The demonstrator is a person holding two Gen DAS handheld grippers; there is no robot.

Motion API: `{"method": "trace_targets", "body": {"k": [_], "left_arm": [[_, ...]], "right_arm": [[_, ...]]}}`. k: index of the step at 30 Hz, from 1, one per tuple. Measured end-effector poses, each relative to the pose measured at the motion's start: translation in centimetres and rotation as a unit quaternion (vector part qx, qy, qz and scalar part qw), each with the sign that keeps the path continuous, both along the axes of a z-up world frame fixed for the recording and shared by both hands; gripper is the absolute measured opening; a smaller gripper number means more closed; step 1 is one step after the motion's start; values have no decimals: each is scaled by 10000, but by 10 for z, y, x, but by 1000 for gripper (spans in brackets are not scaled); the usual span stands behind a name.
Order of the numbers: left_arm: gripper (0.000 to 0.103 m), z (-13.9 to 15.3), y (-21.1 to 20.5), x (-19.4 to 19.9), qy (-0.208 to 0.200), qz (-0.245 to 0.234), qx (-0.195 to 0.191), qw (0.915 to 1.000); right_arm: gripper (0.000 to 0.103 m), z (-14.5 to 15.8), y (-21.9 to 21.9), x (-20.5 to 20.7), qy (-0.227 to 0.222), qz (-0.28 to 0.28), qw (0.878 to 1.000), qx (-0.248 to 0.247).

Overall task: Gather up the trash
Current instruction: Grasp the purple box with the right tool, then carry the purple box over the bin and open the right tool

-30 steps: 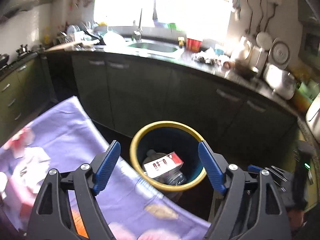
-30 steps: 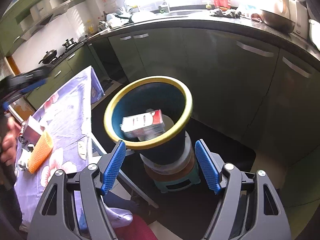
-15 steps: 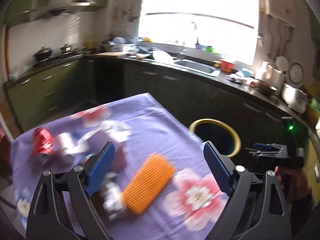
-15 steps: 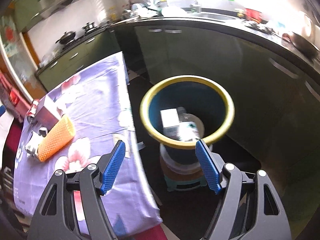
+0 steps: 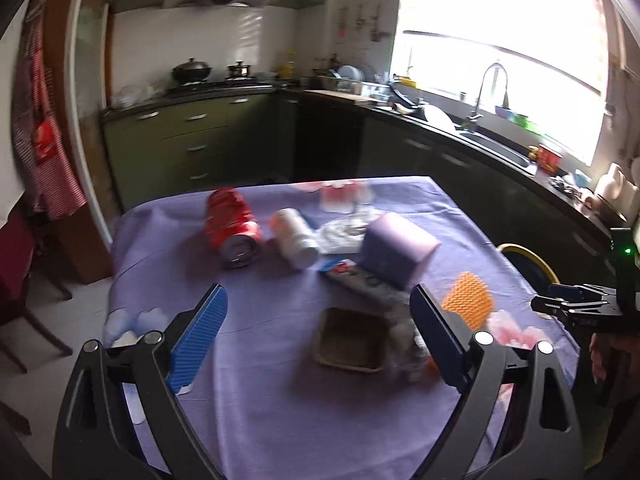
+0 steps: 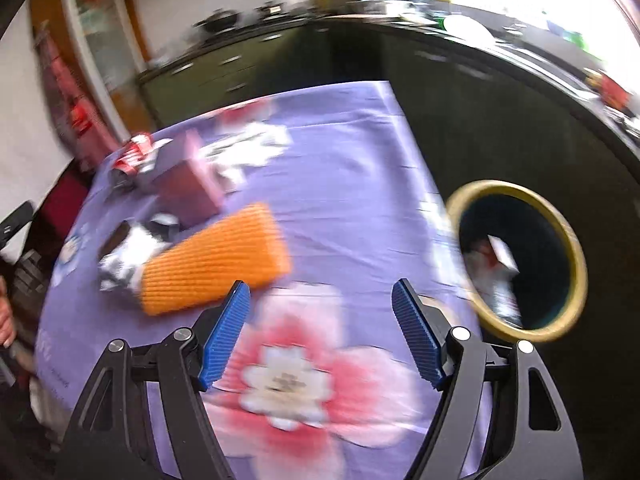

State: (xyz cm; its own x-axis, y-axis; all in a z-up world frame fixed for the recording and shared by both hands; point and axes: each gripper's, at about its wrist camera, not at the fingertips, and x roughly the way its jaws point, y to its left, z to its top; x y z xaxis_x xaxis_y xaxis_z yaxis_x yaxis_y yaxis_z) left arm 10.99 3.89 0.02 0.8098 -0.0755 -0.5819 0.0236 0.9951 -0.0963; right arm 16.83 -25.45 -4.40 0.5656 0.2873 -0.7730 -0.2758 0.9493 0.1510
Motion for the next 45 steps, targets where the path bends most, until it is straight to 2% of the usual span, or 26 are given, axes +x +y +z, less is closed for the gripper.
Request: {"method": "trace_targets", "body": {"k": [3,5,10,15,19,22,23,24,25,26,31,39,45], "left_arm": [[88,-6,15,0,85,148,-52,9998],[88,-10,19,-1,114,195,-76,9997],[88,-20,25,4,214,237,-134,9994],[88,-23,25,5,232,240,-143,9993],[88,-22,26,4,232,275,-74,9993],[88,-21,28,2,225,311,-37,9993],[88,-22,29,2,232,318,-40,9992],[88,-23,31,2,248,334,-41,9991],[88,-24,32,3,261,348,-45,9990],[88,-24,34,3,270,355,-50,9990],[88,-28,36,6,333,366,-111,9987],[88,-26,28,5,321,257,-93,9991],[88,-19,21,1,236,196,-41,9995]], "right_arm": [[77,-2,25,6,49,466,9989,98],[77,-1,44,15,-41,737,9973,-43],[77,4,79,45,25,1137,9935,-91],[78,13,131,69,-223,1643,9859,-233],[78,2,170,104,-171,1682,9844,-488],[77,-9,179,120,-5,1569,9860,-557],[76,-13,180,125,53,1532,9865,-578],[71,-17,182,128,99,1509,9868,-583],[60,-21,183,133,164,1480,9870,-599],[56,-25,183,136,208,1471,9871,-592],[55,-22,178,135,114,1442,9883,-484],[55,12,154,114,-171,1330,9909,-134],[55,45,92,93,-527,828,9951,88]]}}
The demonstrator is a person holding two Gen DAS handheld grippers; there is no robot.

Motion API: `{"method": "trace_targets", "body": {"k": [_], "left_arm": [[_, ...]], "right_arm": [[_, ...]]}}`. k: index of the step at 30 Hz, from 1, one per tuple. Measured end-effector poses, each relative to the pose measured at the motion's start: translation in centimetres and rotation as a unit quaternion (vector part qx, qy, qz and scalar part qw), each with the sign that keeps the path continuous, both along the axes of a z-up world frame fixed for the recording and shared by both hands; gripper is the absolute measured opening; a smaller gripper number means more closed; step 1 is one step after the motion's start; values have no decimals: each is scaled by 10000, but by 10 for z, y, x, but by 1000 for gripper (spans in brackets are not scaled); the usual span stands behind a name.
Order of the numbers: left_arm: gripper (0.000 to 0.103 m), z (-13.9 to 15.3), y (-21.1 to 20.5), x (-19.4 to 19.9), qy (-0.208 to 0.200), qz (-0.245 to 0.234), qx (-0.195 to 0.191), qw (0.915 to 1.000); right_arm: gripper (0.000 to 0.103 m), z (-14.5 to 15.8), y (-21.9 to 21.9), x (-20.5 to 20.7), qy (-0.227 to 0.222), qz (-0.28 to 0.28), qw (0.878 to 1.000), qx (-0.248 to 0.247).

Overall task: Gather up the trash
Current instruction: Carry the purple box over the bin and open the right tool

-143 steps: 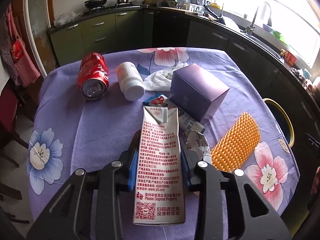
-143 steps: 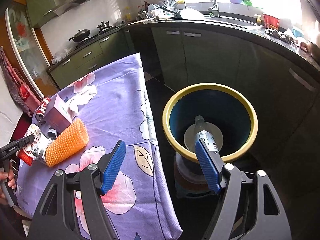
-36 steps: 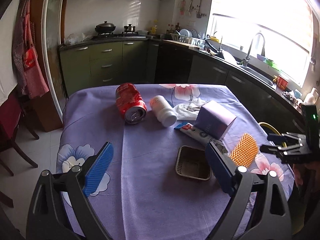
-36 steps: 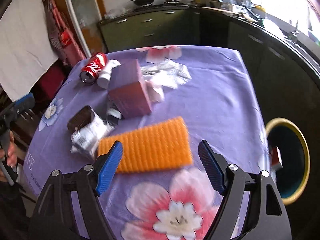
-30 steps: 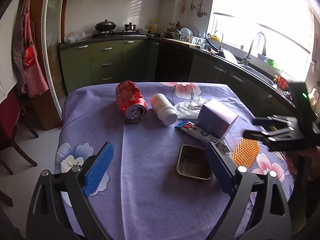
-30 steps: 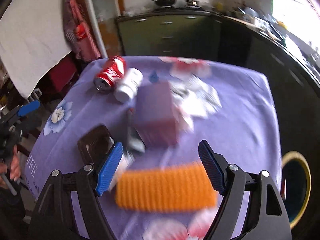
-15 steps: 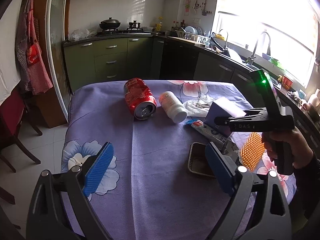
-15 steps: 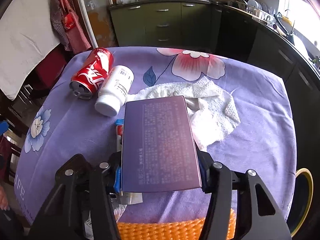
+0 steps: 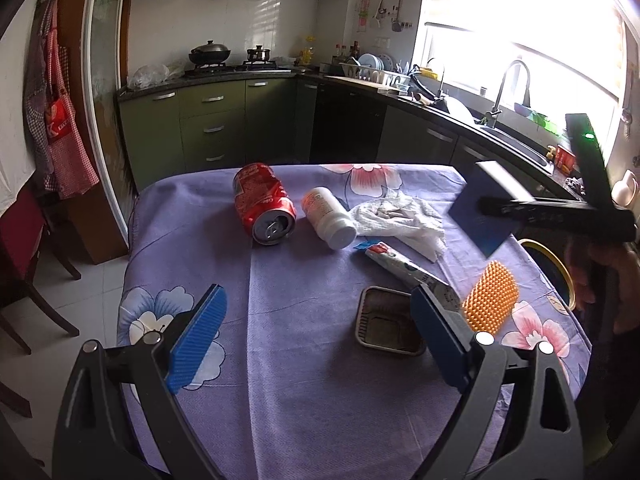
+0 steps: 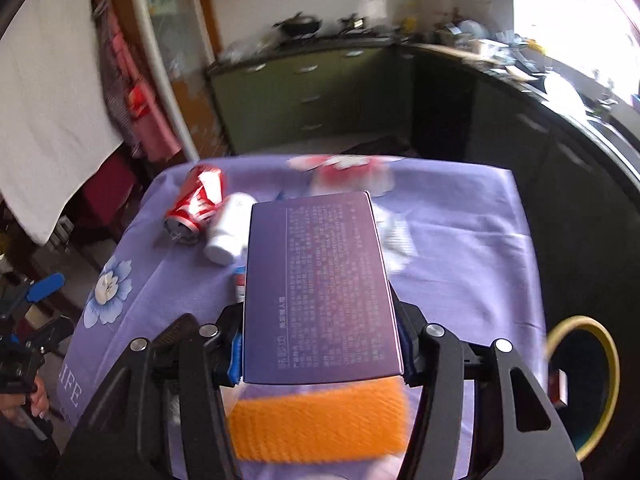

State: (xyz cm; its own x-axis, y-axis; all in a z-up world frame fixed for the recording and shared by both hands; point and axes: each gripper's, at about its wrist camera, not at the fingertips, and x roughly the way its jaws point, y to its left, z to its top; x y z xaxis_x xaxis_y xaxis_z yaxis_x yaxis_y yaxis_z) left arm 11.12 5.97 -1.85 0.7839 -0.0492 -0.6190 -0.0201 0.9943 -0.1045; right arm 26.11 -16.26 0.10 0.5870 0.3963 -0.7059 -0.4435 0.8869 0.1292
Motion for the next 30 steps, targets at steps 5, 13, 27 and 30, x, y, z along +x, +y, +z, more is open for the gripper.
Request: {"method": "trace_targets", "body": {"k": [5,13,27,30], "left_arm": [[88,2,-10,1,-1,-113,15,9999],[88,1,-33,8,80,-318,70,9994],[89,8,-49,8,143,-438,171,9988],[89,8,-50,8,162,-462,151,9987]], "right_arm": [[55,6,-86,-7,-39,-911,9957,-185],[55,-26,-226,-2,258,-2515,9640,-821],[61,-64,-283,3,364,-3092,9448,-1019],[62,-54,-261,-6,179,-2992,9482,-1053]]}}
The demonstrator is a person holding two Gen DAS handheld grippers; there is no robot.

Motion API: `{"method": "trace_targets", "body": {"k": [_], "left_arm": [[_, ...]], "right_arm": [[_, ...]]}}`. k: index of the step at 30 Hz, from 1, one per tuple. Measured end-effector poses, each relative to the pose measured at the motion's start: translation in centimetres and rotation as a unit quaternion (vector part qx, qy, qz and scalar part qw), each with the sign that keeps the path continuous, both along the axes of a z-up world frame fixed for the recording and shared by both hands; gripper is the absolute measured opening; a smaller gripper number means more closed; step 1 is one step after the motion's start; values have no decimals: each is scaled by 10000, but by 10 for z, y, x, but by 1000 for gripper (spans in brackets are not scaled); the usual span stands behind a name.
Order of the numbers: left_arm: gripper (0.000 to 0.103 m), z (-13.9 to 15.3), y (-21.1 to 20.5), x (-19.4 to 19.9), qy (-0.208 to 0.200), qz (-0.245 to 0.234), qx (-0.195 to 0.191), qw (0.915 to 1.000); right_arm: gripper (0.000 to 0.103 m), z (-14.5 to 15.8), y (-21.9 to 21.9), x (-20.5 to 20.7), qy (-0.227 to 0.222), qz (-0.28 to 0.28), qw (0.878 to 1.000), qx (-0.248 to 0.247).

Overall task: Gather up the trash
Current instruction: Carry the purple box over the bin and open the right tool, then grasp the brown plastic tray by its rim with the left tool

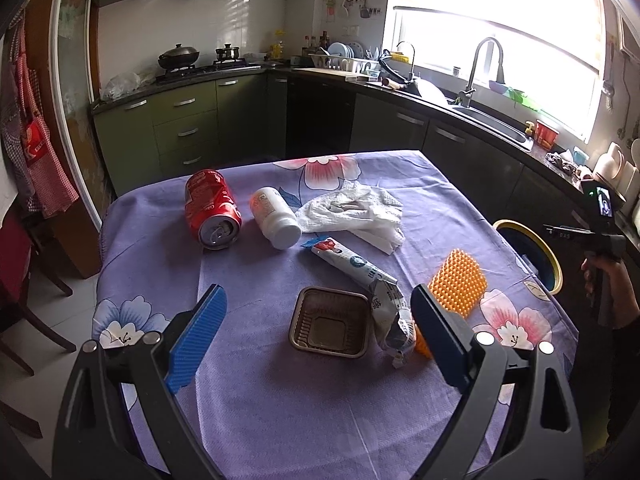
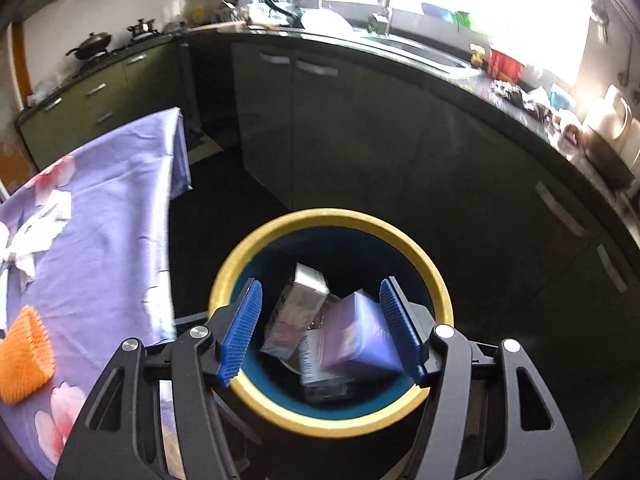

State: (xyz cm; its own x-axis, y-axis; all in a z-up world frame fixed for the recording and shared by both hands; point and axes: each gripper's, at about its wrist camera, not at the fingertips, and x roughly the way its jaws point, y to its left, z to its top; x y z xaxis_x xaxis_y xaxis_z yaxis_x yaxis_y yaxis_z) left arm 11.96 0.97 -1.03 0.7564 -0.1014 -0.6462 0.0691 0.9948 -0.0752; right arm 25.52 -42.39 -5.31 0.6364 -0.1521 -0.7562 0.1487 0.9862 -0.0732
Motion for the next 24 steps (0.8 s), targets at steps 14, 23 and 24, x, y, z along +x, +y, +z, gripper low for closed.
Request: {"method": "trace_targets", "body": {"k": [14,23,24], "left_arm": [[79,-57,11,36,895,-476,-59,9948],[42,-91,24,71,1426,-434,1,9888],[39,-94,24,73,1457,-455,14,9883]], "right_arm": [[64,15,49,-46,-190,582,9981,96],[64,9,66,-48,-109,790,9967,143],[64,8,66,-48,-104,800,9966,153]]}}
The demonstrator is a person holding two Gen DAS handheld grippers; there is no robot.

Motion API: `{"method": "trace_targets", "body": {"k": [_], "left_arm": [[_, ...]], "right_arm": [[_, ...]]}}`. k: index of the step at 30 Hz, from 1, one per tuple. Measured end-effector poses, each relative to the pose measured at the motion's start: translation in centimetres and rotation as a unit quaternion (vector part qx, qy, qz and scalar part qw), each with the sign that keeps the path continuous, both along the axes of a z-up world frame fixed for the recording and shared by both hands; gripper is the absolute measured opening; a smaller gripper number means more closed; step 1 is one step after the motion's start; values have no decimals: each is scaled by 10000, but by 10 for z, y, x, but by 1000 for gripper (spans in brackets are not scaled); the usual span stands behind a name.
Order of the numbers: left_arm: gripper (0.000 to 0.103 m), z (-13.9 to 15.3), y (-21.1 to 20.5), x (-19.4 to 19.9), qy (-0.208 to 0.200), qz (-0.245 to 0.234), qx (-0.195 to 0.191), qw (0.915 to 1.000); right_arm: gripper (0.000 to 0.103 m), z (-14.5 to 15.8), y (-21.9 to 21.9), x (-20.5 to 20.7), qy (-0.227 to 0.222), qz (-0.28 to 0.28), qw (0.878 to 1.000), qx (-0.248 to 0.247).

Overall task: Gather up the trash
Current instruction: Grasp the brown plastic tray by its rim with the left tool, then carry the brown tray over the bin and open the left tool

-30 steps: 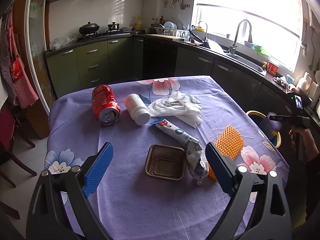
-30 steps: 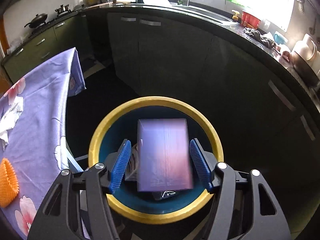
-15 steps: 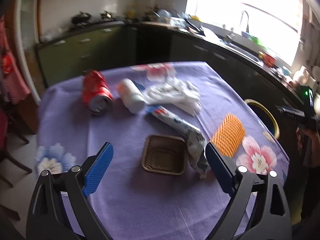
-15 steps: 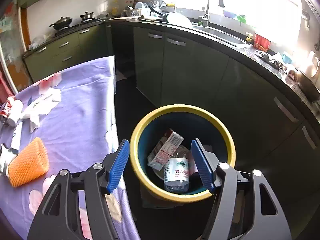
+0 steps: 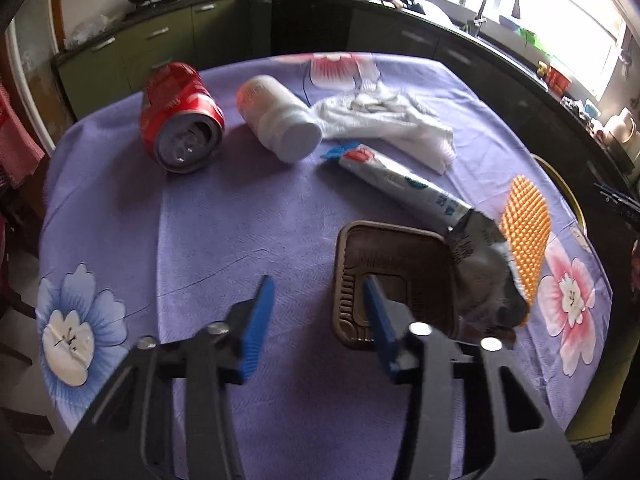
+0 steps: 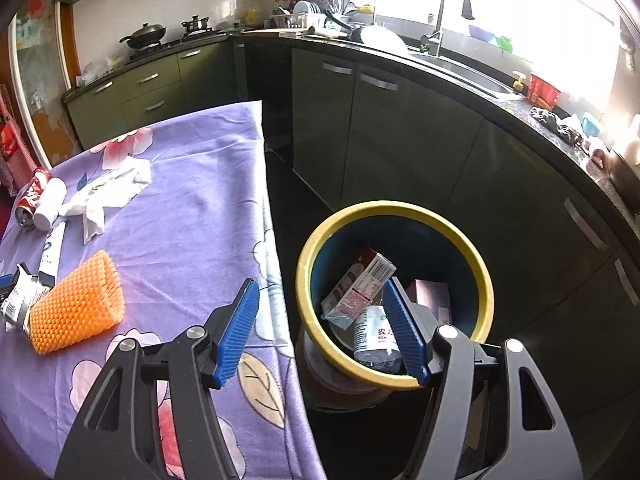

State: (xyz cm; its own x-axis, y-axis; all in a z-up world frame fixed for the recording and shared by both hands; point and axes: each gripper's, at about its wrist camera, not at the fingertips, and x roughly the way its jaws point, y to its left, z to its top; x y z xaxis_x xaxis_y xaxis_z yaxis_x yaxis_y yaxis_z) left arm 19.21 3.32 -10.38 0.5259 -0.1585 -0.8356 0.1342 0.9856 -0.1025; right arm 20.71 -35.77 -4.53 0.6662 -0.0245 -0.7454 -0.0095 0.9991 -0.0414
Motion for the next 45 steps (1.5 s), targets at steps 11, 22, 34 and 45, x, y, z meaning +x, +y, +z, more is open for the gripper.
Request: {"method": "trace_targets", "body": {"k": [11,22,34,45], "left_arm": [[6,-3,-9,2,-13,-210,126,9997],[4,34,3,-24,-458,45,431,9980],[5,113,-58,-36,-1252,-844,313,9880],[5,105,-253,28,-836,-2671,-240,9597]], "right_arm": [[64,-4,4,-6,59,107,9999,83],[64,8,0,-22,-112,72,9998,150],[65,8,-44,-58,-240,-534,9980,237],[68,6,-135,-118,-419,-1536,9865,391]]}}
